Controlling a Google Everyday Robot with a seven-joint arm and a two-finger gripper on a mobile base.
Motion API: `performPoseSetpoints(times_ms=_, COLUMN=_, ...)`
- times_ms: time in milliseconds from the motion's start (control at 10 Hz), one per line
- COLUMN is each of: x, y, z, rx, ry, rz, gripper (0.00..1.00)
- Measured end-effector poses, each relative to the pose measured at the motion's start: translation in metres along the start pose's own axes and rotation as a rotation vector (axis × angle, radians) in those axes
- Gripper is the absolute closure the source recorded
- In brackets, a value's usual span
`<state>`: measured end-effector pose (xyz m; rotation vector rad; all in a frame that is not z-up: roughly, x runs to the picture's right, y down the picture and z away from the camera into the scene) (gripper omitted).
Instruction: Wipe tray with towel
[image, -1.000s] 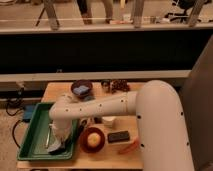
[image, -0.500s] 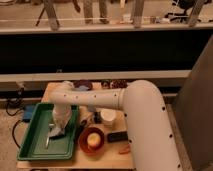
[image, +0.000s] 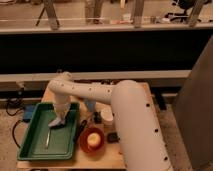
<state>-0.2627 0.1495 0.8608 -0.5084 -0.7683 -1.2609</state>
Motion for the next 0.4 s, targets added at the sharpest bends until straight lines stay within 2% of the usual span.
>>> performPoseSetpoints(times_ms=400, x=0.0112, y=0.0116, z=0.0078, rx=-0.014, ry=-0.017, rz=0.047, gripper=1.0)
